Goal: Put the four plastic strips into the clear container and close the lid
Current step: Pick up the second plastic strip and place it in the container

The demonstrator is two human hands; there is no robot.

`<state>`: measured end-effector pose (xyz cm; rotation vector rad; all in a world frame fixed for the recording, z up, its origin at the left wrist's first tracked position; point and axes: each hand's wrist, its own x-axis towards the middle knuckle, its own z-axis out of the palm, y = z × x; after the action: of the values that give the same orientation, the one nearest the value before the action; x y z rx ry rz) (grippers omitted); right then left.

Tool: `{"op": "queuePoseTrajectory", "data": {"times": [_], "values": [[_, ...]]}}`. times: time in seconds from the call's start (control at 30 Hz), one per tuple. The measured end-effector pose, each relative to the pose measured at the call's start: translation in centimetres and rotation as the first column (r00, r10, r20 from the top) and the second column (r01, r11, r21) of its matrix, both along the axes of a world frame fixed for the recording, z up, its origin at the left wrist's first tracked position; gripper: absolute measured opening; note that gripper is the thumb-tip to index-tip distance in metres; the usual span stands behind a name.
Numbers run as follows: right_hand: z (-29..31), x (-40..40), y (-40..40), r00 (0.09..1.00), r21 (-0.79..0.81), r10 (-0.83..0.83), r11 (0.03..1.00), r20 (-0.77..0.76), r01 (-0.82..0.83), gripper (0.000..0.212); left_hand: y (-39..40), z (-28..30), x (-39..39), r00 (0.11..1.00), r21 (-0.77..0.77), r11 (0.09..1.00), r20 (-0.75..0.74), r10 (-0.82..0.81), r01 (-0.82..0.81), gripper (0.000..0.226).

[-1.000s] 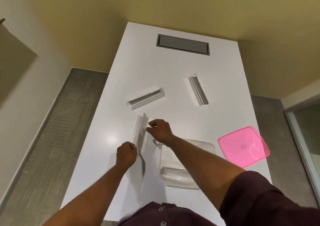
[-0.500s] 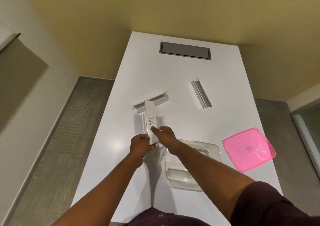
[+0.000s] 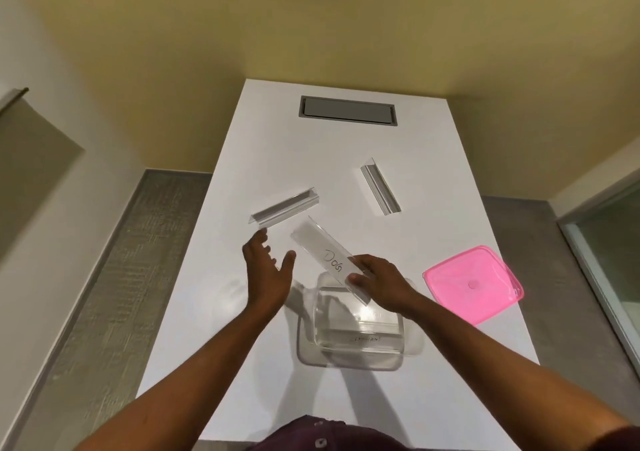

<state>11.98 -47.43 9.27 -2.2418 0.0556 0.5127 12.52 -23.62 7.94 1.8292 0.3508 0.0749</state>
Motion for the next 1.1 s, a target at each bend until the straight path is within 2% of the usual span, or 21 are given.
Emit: {"op": "queuePoseTrajectory", "data": {"times": [0.1,0.17,0.23,0.33,0.4,0.53,0.77,0.9,1.1], "values": [[0.0,-2.1,-3.3,0.996,-0.105,0.092,0.99,-0.004,-0.092,0.041,-0.7,-0.1,-0.3,0.954,0.148,0.947,0.054,-0.295,0.284,0.066],[-0.4,-3.2,-4.9,0.992,-0.146,0.124,0.982,0.001,-0.122,0.043,-1.9,-0.4,-0.8,0.877,0.254,0.853,0.034,-0.479,0.456,0.061],[-0.9,-4.0,-6.1,0.991,-0.18,0.137,0.974,-0.004,-0.135,0.045,-3.3,-1.0,-1.6,0.817,0.308,0.774,-0.015,-0.577,0.552,0.054],[-2.1,-5.0,-7.5,0.99,-0.245,0.138,0.959,-0.028,-0.14,0.048,-4.7,-2.4,-2.6,0.774,0.38,0.695,-0.102,-0.625,0.611,0.038],[-3.2,-5.5,-8.4,0.989,-0.291,0.145,0.945,-0.035,-0.149,0.048,-5.4,-3.3,-3.1,0.741,0.44,0.621,-0.18,-0.647,0.648,0.036],[-5.2,-6.6,-8.9,0.983,-0.389,0.182,0.906,-0.001,-0.169,0.05,-6.0,-4.6,-3.5,0.718,0.663,0.407,-0.29,-0.633,0.628,0.039],[-8.1,-7.2,-7.4,0.952,-0.456,0.293,0.838,-0.084,-0.299,0.052,-6.1,-6.2,-4.6,0.599,0.742,0.042,-0.505,-0.622,0.67,0.03],[-8.9,-6.6,-6.7,0.933,-0.481,0.312,0.799,-0.18,-0.36,0.055,-7.1,-7.1,-4.9,0.59,0.724,-0.01,-0.571,-0.571,0.69,0.029],[-9.9,-6.5,-6.4,0.936,-0.49,0.276,0.798,-0.22,-0.35,0.056,-7.7,-8.4,-4.9,0.589,0.675,0.04,-0.612,-0.528,0.737,0.034]]}}
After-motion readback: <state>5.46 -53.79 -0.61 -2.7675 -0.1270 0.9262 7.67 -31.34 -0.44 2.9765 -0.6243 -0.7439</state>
